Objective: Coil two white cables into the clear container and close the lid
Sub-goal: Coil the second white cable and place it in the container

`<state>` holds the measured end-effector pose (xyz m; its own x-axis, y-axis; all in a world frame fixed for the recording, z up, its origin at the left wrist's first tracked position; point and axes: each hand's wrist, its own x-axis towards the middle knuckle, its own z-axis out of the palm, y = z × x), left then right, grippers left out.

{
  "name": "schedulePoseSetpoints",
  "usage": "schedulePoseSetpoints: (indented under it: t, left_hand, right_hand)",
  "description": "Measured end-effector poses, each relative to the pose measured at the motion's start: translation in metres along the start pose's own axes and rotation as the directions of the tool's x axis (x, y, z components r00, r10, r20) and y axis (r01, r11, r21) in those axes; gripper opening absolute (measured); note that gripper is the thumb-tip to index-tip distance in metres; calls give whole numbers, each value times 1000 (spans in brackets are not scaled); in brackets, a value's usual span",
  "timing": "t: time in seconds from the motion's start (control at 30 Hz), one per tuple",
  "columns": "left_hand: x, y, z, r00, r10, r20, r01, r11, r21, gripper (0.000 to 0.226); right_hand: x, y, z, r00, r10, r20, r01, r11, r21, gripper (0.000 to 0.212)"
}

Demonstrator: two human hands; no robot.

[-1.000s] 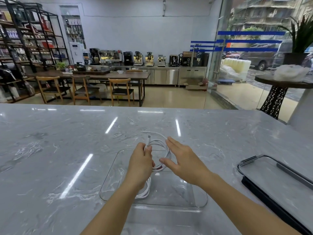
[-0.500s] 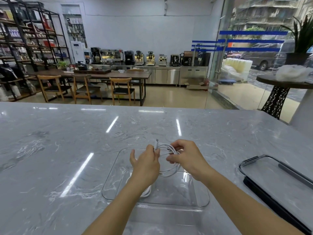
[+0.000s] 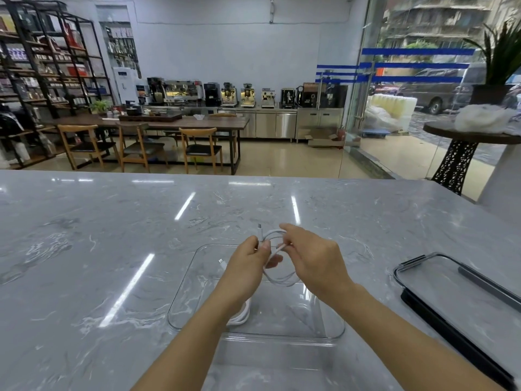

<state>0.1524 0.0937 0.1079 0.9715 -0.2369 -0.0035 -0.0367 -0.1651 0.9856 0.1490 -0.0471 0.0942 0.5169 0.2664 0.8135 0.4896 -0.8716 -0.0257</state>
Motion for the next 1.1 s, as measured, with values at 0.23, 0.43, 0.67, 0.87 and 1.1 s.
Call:
schedulePoseSetpoints:
  t: [0.23, 0.43, 0.67, 0.87, 1.1]
  left_hand:
    - [0, 1, -8, 984, -138, 110, 149, 984, -101, 28]
    - [-1, -10, -3, 993, 105, -46, -85, 944, 317, 25]
    - [-1, -29, 1, 797, 602, 48, -341, 382, 859, 12]
    - [2, -26, -3, 859, 483, 172, -400, 423, 813, 20]
    - [-2, -7, -4, 988, 136, 73, -150, 958, 245, 11]
  right_hand:
    - [-1, -15, -11, 750, 578, 322, -643, 525, 558, 20]
    - [9, -17, -9, 467, 744, 477, -781, 94, 618, 10]
    - [20, -13, -11, 516, 522, 679, -743, 667, 52, 30]
    - [23, 3, -28, 496, 339, 799, -746, 637, 193, 24]
    - [13, 9, -21, 840, 99, 534, -322, 883, 342, 31]
